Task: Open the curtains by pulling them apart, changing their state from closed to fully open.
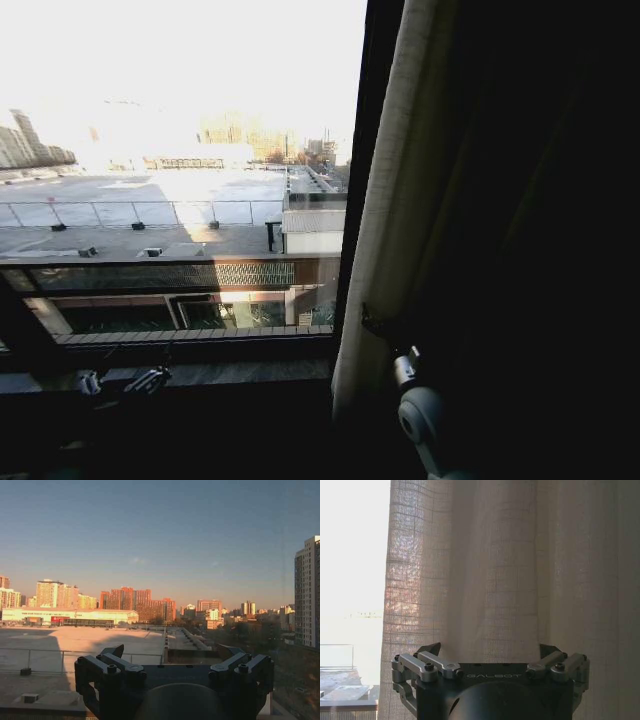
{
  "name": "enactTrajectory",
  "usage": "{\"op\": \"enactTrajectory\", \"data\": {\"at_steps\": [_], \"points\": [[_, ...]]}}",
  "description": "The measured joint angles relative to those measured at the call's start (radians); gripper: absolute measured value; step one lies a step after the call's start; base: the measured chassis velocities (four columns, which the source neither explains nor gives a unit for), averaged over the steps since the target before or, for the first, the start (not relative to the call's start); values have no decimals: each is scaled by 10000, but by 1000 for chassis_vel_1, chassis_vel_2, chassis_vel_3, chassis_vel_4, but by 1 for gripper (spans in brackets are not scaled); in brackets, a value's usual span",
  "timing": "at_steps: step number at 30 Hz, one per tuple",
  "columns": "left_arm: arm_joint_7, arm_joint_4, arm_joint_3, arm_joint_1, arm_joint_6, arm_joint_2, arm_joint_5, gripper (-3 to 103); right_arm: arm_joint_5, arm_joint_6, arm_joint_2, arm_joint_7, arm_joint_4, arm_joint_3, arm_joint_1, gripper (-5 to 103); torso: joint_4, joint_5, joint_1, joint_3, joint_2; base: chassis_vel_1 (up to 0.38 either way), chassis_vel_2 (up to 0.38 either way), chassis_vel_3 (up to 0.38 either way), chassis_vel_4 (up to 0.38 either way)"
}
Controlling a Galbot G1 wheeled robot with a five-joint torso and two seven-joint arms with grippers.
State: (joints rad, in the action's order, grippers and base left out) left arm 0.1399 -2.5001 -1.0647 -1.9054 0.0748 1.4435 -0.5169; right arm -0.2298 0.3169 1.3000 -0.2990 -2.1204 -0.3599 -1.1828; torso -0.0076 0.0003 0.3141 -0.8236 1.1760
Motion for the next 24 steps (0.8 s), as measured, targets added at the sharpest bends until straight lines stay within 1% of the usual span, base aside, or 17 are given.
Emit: {"op": "enactTrajectory", "data": {"at_steps": [7,8,10,11,13,14,17,18,19,21,22,23,24], "points": [[-3,0,40,11,35,155,154,100,-25,-5,84,192,521,230,652,100,-1,-1,-1,0,0,0,0,0,0],[-3,0,47,11,35,189,195,100,-26,-12,128,194,642,253,772,103,-1,-1,-1,0,0,0,0,0,0],[-3,0,49,10,30,219,234,100,-26,-30,184,194,799,266,937,103,0,-1,-1,0,0,0,0,0,0],[-3,0,44,7,26,241,256,100,-26,-53,210,194,899,273,1054,100,0,-1,-1,0,0,0,0,0,0],[-3,0,16,0,20,277,274,100,-24,-119,226,199,1120,277,1286,90,0,0,-1,0,0,0,0,0,0],[-3,0,16,0,20,277,274,100,-24,-119,226,199,1120,277,1286,90,0,0,-1,0,0,0,0,0,0],[-49,0,-11,-2,18,327,279,100,-3,-267,205,209,1357,253,1561,74,0,-1,-1,0,0,0,0,0,0],[-49,0,-11,-2,18,327,279,100,-3,-267,205,209,1357,253,1561,74,0,-1,-1,0,0,0,0,0,0],[-56,0,-10,6,33,342,282,100,5,-288,186,208,1383,250,1605,68,0,0,-1,0,0,0,0,0,0],[-63,0,8,25,71,361,286,100,11,-296,158,209,1388,249,1626,68,0,-1,-1,0,1,0,0,0,0],[-64,0,29,48,109,383,293,100,15,-299,136,208,1388,253,1627,57,-1,-1,-1,1,0,0,0,0,0],[-65,0,49,65,132,393,296,100,16,-302,123,209,1388,262,1620,52,-1,-1,-1,1,0,0,0,0,0],[-66,0,61,82,146,402,299,100,17,-306,117,208,1384,276,1599,52,-1,0,-1,0,1,0,0,0,0]]}}
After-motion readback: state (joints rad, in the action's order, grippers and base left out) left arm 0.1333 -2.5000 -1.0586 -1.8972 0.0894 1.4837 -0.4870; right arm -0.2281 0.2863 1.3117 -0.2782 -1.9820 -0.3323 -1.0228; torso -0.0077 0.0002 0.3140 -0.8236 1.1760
